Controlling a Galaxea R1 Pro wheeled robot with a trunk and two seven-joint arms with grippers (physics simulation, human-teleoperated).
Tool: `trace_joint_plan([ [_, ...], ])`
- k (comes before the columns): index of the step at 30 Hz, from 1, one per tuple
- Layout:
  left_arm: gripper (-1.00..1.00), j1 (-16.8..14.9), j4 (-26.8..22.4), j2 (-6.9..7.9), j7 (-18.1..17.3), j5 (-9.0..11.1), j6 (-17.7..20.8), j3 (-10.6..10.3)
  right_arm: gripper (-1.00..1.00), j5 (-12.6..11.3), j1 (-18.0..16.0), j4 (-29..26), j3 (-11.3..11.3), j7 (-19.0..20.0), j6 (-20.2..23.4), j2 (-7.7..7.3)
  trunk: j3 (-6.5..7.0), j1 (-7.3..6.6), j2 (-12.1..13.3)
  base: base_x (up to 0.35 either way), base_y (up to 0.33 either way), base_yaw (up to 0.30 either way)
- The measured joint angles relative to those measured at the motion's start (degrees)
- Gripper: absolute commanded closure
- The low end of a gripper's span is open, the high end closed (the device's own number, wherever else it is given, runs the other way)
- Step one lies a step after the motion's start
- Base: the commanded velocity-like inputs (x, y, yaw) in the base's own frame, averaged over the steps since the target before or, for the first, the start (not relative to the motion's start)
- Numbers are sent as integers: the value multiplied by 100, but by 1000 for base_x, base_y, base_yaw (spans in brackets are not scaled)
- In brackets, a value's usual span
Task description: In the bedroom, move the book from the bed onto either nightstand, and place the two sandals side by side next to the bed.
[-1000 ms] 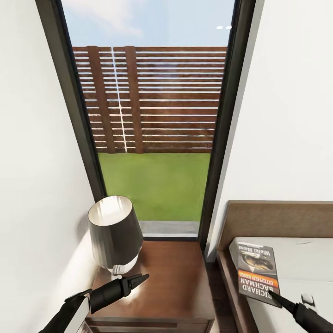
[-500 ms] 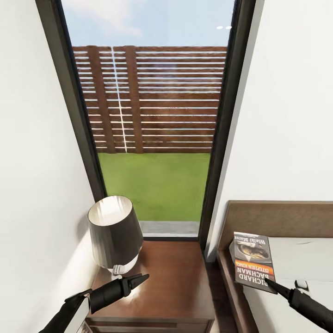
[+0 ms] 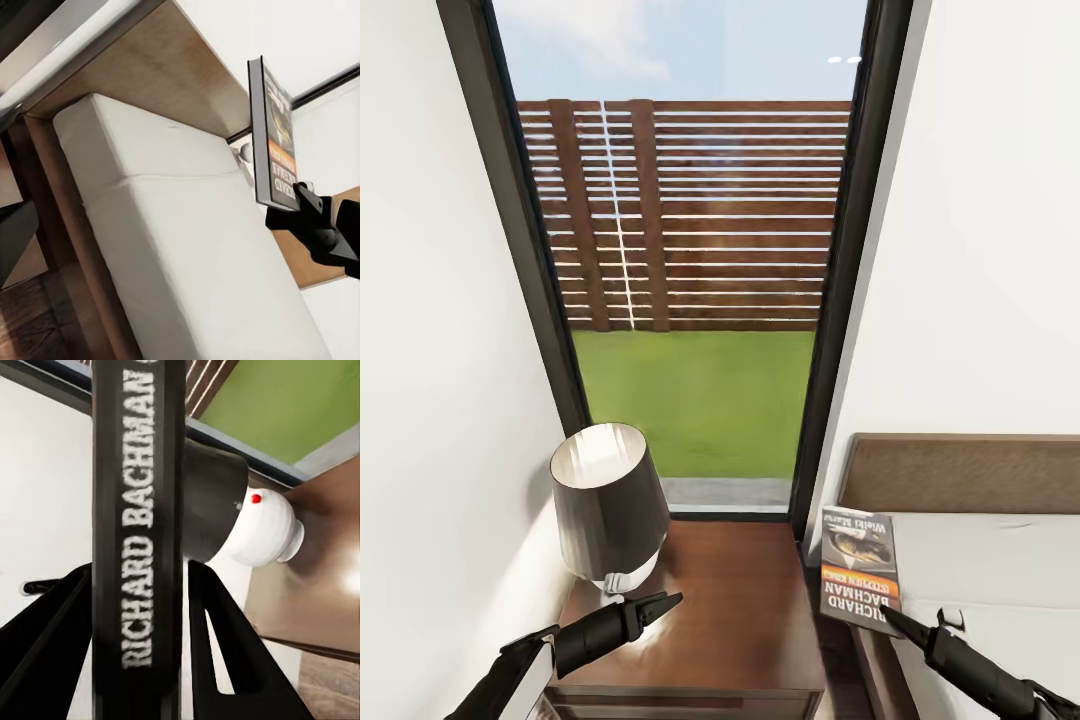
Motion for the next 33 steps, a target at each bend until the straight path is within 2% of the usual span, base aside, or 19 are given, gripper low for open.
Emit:
trace_joint_plan([
  [5, -100, 0, -3, -6, 0, 0, 0, 0, 100, 16, 0, 2, 10, -21, -6, 312, 0, 0, 0, 0, 0, 0],
  [8, -100, 0, -2, -7, 0, 0, -1, 0, 100, 31, 0, 8, 52, -34, -10, 735, 0, 0, 0, 0, 0, 0],
  [11, -100, 0, 0, -7, 0, 0, -3, 0, 100, 209, 0, 10, 45, -39, -16, 950, 0, 0, 0, 0, 0, 0],
  [15, -100, 0, 1, -12, 3, 0, -5, 0, 100, 344, 0, 2, 13, -35, -14, 993, 0, 0, 0, 0, 0, 0],
  [24, -100, 0, 2, -41, 13, 0, -8, 0, 100, 389, 0, 5, 20, -45, -17, 1047, 0, 0, 0, 0, 0, 0],
  [31, -100, 0, 2, -42, 10, 0, -8, 3, 100, 470, -15, -179, 29, -410, -6, 1441, 0, 0, 0, 0, 0, 0],
  [32, -100, 0, 2, -42, 9, 0, -9, 5, 100, 461, -17, -293, 25, -499, -1, 1532, 0, 0, 0, 0, 0, 0],
  [33, -100, 0, 3, -43, 9, 0, -9, 6, 100, 451, -18, -471, 34, -640, 6, 1684, 1, 0, 0, 0, 0, 0],
])
